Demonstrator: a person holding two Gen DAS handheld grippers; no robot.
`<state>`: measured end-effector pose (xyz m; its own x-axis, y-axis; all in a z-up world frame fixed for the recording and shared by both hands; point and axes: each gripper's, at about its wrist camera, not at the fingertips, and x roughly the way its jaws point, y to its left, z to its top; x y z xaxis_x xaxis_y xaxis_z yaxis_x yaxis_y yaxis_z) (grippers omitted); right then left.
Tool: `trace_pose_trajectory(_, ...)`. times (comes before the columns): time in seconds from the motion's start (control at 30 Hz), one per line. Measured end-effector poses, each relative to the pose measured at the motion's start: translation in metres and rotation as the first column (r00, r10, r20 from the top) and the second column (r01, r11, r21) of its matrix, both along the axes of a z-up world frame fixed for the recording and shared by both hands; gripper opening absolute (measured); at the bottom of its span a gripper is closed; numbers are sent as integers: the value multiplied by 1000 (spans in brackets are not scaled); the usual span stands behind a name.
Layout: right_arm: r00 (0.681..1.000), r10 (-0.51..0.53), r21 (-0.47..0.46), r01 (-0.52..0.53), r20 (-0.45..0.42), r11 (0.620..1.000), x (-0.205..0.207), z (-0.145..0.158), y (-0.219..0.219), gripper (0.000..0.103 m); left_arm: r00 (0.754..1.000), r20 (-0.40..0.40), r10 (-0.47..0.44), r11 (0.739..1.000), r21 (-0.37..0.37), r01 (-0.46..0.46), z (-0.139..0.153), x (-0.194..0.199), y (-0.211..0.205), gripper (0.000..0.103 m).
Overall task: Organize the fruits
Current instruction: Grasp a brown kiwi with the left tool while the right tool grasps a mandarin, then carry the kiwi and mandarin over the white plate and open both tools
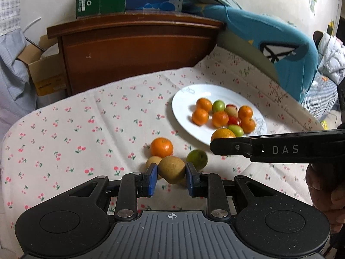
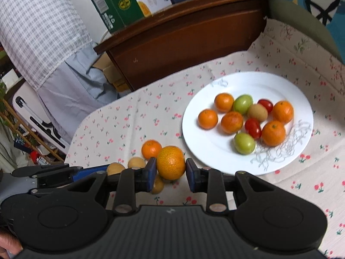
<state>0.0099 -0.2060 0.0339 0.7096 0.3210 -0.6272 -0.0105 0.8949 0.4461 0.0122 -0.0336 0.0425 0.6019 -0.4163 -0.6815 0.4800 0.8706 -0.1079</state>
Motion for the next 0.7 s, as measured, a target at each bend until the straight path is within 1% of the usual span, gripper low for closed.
trace_pose_trajectory(0.2, 999, -22, 18, 21, 33, 1000, -1, 11, -8, 29, 1000, 24, 2, 999, -35, -2, 13, 0, -3, 25)
trace_pose_trajectory(0.4, 999, -29, 15, 28, 26, 999, -2, 10, -11, 29, 1000, 21, -4, 999, -42, 5, 15, 1, -11, 25)
trace_pose_trajectory(0.5, 999, -34, 15, 33, 37, 999, -2, 13, -13, 29, 1000, 27, -6, 998, -55, 7, 18, 1, -13, 25)
trace_pose_trajectory(0.63, 996, -53, 21, 52, 71, 998, -3, 25, -22, 29, 999, 40, -1, 996, -85, 5, 26, 3, -16, 25)
trace_pose_trajectory(0.7, 993, -71, 25, 69, 94, 997, -2, 32, -29, 29, 998, 62, -2, 996, -89, 7, 32, 4, -20, 25)
